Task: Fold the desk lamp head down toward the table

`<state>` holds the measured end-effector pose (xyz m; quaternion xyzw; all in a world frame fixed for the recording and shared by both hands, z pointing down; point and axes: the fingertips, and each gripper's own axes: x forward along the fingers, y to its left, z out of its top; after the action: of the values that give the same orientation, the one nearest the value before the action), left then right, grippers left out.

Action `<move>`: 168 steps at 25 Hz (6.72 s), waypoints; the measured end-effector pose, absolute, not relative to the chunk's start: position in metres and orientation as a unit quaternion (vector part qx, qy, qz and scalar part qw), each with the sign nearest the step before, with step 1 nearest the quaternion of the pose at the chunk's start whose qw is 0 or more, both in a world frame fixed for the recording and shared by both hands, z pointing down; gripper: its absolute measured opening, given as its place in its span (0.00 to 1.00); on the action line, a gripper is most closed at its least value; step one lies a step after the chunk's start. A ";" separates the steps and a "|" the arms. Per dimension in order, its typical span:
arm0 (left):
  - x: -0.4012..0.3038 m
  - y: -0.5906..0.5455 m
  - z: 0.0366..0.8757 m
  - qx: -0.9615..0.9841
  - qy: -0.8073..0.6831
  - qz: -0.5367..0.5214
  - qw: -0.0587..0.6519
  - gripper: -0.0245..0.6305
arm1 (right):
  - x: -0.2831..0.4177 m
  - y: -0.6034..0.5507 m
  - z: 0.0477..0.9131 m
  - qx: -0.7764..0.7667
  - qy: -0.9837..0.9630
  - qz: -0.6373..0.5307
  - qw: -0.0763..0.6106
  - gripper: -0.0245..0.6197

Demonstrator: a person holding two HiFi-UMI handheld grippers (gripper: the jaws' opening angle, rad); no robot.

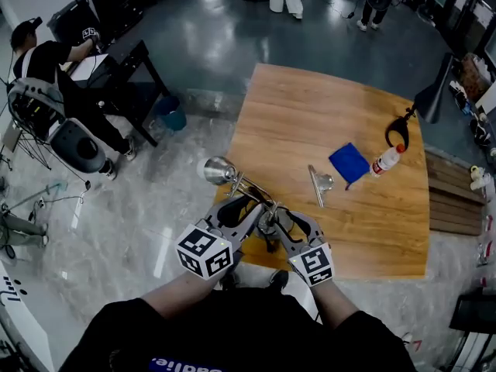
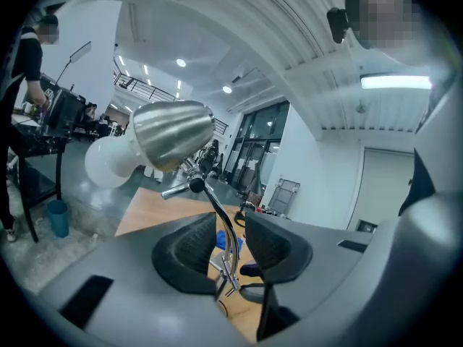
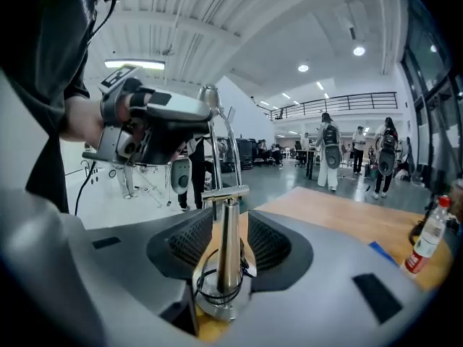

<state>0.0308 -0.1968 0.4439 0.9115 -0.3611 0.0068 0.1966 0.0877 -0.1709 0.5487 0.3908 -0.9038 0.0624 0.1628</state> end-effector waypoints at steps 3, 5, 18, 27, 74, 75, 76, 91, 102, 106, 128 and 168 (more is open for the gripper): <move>0.034 -0.204 0.443 0.904 -0.366 -0.003 0.221 0.22 | 0.080 -0.181 0.559 0.379 -0.906 0.052 0.180 0.25; 0.035 -0.209 0.443 0.901 -0.371 -0.002 0.225 0.22 | 0.073 -0.185 0.564 0.370 -0.908 0.047 0.188 0.26; 0.044 -0.230 0.446 0.888 -0.397 0.006 0.232 0.19 | 0.065 -0.197 0.572 0.351 -0.916 0.033 0.191 0.22; 0.039 -0.232 0.446 0.860 -0.408 -0.066 0.301 0.13 | 0.065 -0.197 0.572 0.324 -0.927 0.035 0.184 0.21; -0.014 -0.256 0.540 0.622 -0.191 -0.347 0.675 0.09 | 0.053 -0.185 0.574 0.340 -0.919 0.057 0.190 0.21; -0.014 -0.257 0.543 0.616 -0.185 -0.354 0.679 0.09 | 0.053 -0.186 0.574 0.341 -0.919 0.058 0.190 0.21; -0.014 -0.257 0.546 0.609 -0.179 -0.360 0.683 0.09 | 0.053 -0.186 0.574 0.342 -0.918 0.059 0.191 0.21; -0.009 -0.258 0.579 0.566 -0.114 -0.404 0.709 0.12 | 0.050 -0.189 0.577 0.352 -0.910 0.046 0.212 0.21; -0.009 -0.257 0.585 0.607 -0.133 -0.367 0.693 0.18 | 0.049 -0.190 0.583 0.343 -0.911 0.034 0.226 0.21; -0.018 -0.251 0.589 0.613 -0.171 -0.355 0.685 0.30 | 0.049 -0.188 0.583 0.336 -0.915 0.035 0.220 0.21; -0.004 -0.108 0.474 0.927 -0.226 -0.049 0.294 0.31 | 0.057 -0.079 0.503 0.401 -0.908 0.086 0.083 0.24; 0.024 0.019 0.400 0.971 -0.231 0.060 0.016 0.05 | 0.051 0.029 0.400 0.407 -0.913 0.026 0.025 0.05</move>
<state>0.0240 0.0195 0.4002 0.9711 -0.2307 0.0595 0.0162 0.0507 0.0290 0.3998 0.4072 -0.9126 0.0260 0.0253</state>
